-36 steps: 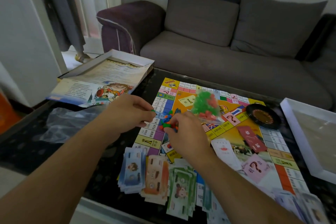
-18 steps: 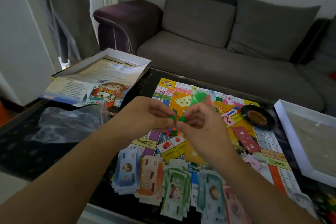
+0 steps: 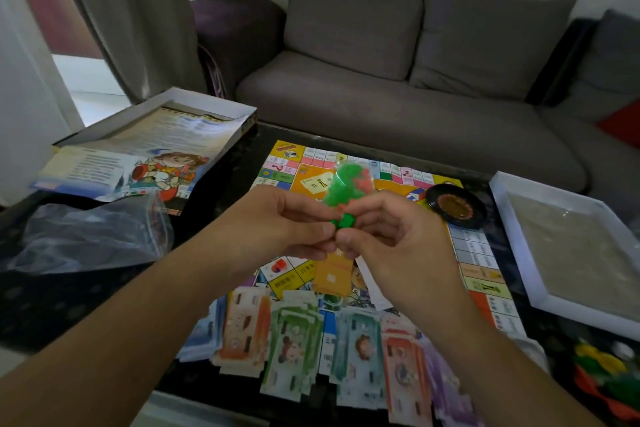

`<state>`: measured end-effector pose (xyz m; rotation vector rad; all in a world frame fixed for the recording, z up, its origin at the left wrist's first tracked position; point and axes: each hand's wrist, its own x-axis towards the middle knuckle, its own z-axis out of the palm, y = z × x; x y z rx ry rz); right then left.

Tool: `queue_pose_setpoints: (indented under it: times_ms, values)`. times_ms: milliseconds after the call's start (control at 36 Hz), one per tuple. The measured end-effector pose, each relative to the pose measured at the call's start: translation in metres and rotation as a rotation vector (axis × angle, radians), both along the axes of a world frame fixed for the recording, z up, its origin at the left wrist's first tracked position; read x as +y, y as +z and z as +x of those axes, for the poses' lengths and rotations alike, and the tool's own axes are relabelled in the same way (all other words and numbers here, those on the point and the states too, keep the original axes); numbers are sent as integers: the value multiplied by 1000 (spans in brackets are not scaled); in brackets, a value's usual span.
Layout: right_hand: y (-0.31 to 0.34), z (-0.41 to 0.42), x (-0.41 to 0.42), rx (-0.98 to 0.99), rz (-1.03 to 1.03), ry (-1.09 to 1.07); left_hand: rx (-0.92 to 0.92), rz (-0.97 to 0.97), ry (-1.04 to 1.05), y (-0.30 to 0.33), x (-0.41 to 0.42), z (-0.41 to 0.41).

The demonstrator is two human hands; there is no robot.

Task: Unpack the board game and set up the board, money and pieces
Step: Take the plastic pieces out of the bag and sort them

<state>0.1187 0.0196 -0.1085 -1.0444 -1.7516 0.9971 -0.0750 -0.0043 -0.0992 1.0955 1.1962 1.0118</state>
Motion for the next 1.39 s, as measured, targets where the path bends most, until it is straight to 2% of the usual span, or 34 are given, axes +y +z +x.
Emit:
queue_pose_setpoints:
  times_ms: [306,611,806,972,1111,1389]
  values:
    - [1,4,4,-97,102,-68,-133,-26,-19,-5,1,4]
    - [-6,4,5,-132,145,-81,-89,-44,-60,-4,1,2]
    - [-14,-4,12,-176,181,-103,-46,-9,-5,-7,4,2]
    - [-17,-7,4,-180,224,-76,-118,-21,13,-11,5,2]
    - [-9,3,7,-137,170,-62,-173,-63,2,-11,3,2]
    - [-4,4,0,-106,126,-36,-167,-69,-14,-10,1,4]
